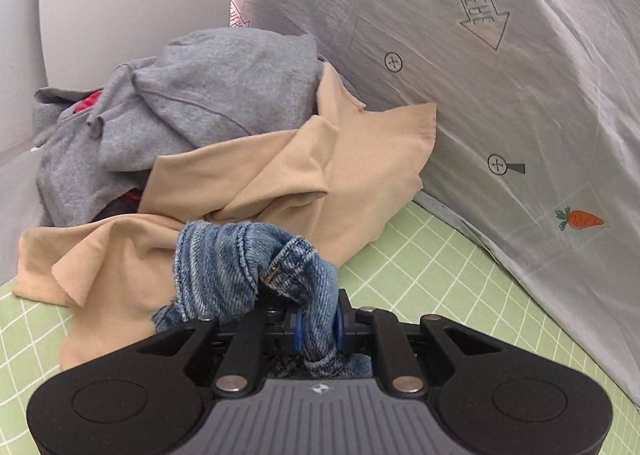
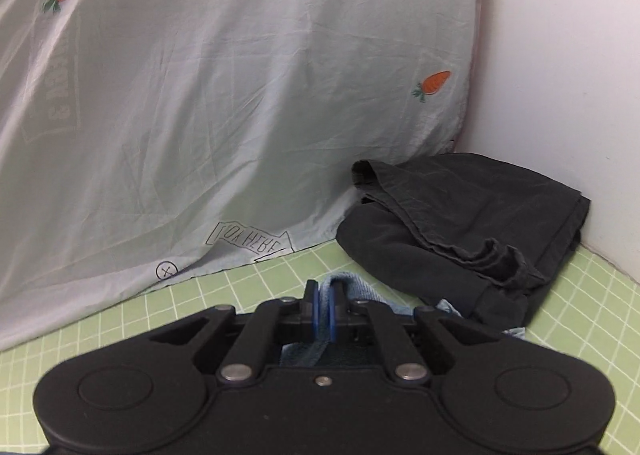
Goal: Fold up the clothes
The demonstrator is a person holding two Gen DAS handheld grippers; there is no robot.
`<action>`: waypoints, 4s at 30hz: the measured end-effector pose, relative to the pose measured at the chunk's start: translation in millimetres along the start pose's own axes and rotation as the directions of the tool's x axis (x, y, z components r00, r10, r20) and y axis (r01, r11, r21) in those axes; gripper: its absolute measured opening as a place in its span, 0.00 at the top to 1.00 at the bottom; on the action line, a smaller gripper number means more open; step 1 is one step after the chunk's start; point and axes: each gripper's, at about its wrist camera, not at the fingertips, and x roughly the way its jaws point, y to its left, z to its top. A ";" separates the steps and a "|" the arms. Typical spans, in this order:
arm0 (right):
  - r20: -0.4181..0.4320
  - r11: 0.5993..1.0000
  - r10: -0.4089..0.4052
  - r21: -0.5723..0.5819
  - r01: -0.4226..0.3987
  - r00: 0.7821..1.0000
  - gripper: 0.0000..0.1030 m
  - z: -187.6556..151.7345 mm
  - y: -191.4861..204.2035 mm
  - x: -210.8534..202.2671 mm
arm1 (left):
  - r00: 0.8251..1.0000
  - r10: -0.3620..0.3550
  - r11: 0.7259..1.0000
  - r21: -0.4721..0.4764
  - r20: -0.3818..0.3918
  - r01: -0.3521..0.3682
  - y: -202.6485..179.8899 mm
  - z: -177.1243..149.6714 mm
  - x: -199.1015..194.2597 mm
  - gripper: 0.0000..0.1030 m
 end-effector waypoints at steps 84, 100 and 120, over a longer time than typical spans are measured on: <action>-0.244 0.966 -0.030 0.241 0.091 0.969 0.87 -167.6 -127.3 -131.1 | 0.986 0.021 0.967 -0.246 -0.164 -0.061 141.9 -134.0 -83.0 0.85; -0.035 0.988 -0.140 -0.064 0.138 0.989 0.36 -144.3 -128.8 -170.0 | 0.996 -0.086 0.992 0.092 -0.028 0.088 68.5 -154.6 -155.0 0.52; -0.219 0.968 -0.001 -0.245 -0.054 0.976 0.72 -124.6 -164.2 -65.9 | 0.925 -0.150 0.793 0.516 -0.349 0.323 -150.5 -261.0 -103.6 0.37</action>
